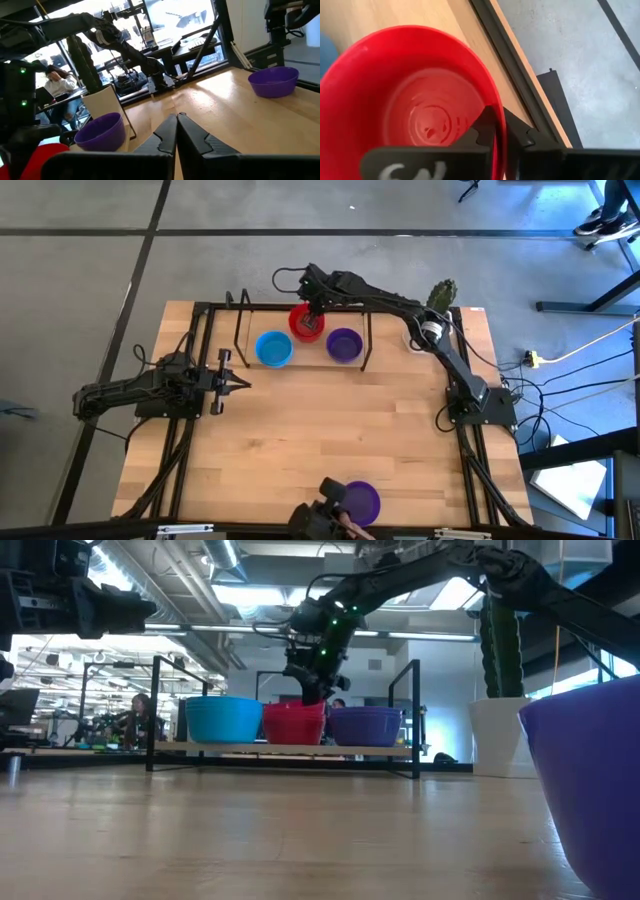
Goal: Pick & Place Mini bowls
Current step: Stack the red bowl on top of the red bowl on the shelf, then stack the purple bowl on top of the purple bowl on the shelf
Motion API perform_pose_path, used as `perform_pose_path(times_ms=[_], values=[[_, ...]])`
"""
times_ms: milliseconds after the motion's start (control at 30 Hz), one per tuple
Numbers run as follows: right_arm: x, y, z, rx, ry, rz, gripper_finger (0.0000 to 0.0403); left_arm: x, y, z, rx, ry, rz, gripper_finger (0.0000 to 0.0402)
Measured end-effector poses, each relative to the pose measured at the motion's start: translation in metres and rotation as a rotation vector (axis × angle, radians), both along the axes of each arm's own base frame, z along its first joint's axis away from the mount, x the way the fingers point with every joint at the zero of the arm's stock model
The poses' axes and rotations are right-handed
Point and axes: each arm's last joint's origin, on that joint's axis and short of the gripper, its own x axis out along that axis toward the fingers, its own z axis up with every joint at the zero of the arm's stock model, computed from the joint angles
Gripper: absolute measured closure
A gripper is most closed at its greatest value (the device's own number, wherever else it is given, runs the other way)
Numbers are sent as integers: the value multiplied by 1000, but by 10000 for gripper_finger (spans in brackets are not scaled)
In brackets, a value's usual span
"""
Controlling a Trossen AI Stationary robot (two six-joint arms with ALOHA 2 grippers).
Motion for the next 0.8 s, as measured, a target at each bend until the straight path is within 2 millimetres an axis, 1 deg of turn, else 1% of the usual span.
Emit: perform_pose_path(times_ms=[100, 333, 433, 500, 600, 700, 800], values=[[0, 0, 0, -3, 1, 4, 361, 0, 0, 0, 0, 1, 0, 399], [2, 3, 0, 2, -3, 1, 286, 0, 0, 0, 0, 1, 0, 394], [2, 4, 9, -5, -20, 1, 262, 0, 0, 0, 0, 1, 0, 395], [3, 7, 21, -17, -49, 3, 251, 0, 0, 0, 0, 2, 0, 397], [-1, 21, 44, -37, -100, 35, 242, 0, 0, 0, -1, 3, 0, 399], [-7, 48, 85, -84, -201, 133, 241, 0, 0, 0, -1, 3, 0, 398], [-16, 86, 132, -121, -354, 265, 247, 0, 0, 0, -1, 3, 0, 394]])
